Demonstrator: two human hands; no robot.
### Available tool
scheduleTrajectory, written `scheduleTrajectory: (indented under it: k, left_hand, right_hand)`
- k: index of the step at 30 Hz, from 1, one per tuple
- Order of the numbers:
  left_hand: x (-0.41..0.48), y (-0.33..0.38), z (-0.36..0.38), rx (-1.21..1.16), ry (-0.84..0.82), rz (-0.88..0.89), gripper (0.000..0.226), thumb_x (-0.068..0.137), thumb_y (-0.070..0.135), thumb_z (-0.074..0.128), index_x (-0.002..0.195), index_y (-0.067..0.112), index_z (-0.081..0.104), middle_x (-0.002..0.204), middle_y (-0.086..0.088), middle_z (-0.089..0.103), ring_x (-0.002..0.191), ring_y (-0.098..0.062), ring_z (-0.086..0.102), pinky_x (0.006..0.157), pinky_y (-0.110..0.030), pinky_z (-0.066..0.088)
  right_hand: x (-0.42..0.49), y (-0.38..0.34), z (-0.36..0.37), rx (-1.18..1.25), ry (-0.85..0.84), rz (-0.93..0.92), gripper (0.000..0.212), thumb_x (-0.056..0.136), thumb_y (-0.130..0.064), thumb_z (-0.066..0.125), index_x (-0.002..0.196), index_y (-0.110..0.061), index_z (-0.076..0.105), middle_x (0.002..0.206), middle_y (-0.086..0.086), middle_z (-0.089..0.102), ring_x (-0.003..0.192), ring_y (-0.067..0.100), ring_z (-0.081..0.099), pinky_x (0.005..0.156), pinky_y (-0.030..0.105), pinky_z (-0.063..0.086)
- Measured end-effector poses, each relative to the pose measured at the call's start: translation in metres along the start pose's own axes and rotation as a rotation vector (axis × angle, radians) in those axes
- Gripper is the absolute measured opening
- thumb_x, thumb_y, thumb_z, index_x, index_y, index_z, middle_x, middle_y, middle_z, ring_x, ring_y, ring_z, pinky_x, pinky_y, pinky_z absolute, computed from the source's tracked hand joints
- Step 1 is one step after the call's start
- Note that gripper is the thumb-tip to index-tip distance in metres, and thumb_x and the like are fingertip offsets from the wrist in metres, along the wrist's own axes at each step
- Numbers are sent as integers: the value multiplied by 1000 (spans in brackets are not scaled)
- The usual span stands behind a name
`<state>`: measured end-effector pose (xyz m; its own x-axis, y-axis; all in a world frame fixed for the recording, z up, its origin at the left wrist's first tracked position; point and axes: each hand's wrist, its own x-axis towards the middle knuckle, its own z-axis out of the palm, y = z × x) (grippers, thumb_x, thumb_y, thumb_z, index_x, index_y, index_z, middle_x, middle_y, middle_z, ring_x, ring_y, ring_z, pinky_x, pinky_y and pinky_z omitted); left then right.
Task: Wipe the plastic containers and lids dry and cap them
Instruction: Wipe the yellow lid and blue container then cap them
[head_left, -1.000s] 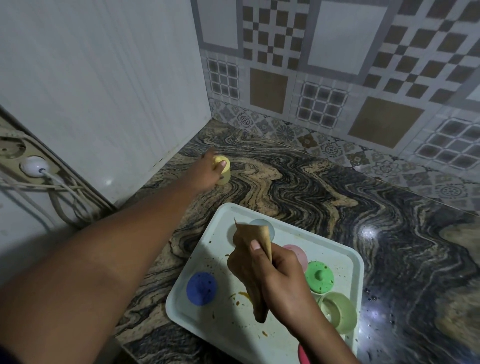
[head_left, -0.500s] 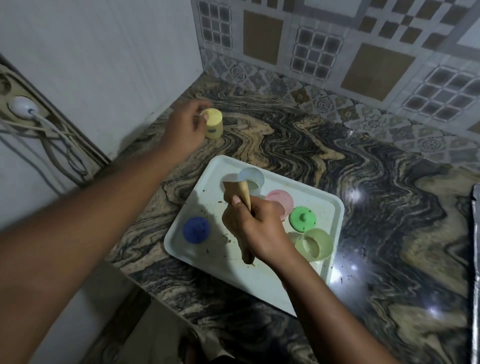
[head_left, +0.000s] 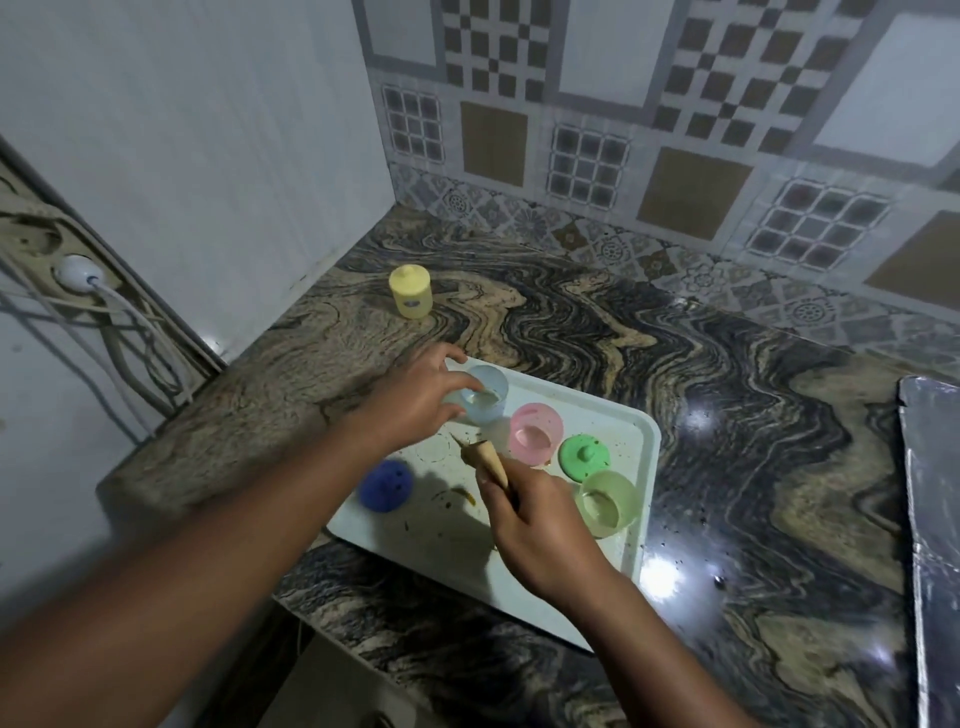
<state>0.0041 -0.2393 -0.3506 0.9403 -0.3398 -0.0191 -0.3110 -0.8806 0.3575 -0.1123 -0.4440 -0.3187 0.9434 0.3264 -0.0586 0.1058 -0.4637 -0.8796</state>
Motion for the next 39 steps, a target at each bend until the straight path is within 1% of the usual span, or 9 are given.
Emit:
scheduleTrajectory:
  k: [3,7,11,16,20,23,27,33,39]
  left_hand:
    - [2,2,14,-120,-2,-91,17,88,22,73,105,24,75,141,-9,51,127,-29,51,103,-46,46]
    - [1,1,19,-271,89,-137,13,89,6,67,88,18,72,99,-2,68,92,-22,64,82,-46,55]
    - [-17,10,-3,-506,212,-301,16,97,13,58,86,23,64,97,-3,67,85,-24,66,71,-49,58]
    - [-53,43,-33,-912,232,-415,22,100,13,56,84,27,64,102,0,69,96,-29,70,74,-60,59]
    - [-72,80,-43,-1128,214,-449,20,99,3,53,93,18,65,100,-1,70,84,-12,73,58,-44,61]
    - [-85,82,-38,-1127,229,-460,10,99,14,56,93,17,64,102,-10,63,88,-18,68,54,-36,60]
    - [-99,72,-30,-1225,216,-544,7,98,16,58,94,13,63,107,-11,60,95,-26,68,64,-46,62]
    - [-109,64,-32,-1269,159,-527,12,96,21,57,88,16,65,112,-13,62,97,-24,72,70,-48,62]
    - [-113,65,-38,-1260,95,-508,16,88,33,59,90,18,64,114,-22,57,97,-28,73,65,-53,61]
  right_hand:
    - [-5,1,-5,-51,0,-20,30,105,-24,51,131,-26,66,79,-13,70,75,2,63,70,23,50]
    - [-7,-3,-16,-66,29,-53,27,104,-19,52,126,-23,68,60,-29,56,60,-10,55,59,5,38]
    - [-3,-8,-24,-234,137,-170,44,104,-36,47,147,-41,45,106,-10,73,90,22,69,67,36,50]
    - [15,-13,-24,-161,444,-319,63,96,-28,43,155,-43,28,142,1,63,111,25,70,76,35,58]
    - [32,-20,-20,-98,393,-210,60,96,-15,51,151,-38,45,94,9,73,61,1,56,60,17,36]
    - [43,-19,-21,60,334,-28,31,102,-31,47,124,-33,69,69,-7,63,54,3,53,56,28,47]
    - [56,-16,-34,346,354,249,34,106,-32,48,86,-14,68,68,0,68,66,19,63,63,39,54]
    - [62,-31,-41,588,388,356,37,108,-33,47,93,-5,65,71,6,67,63,21,63,43,24,46]
    - [68,-44,-46,515,461,254,36,107,-31,49,79,-15,65,78,1,68,78,18,61,73,34,48]
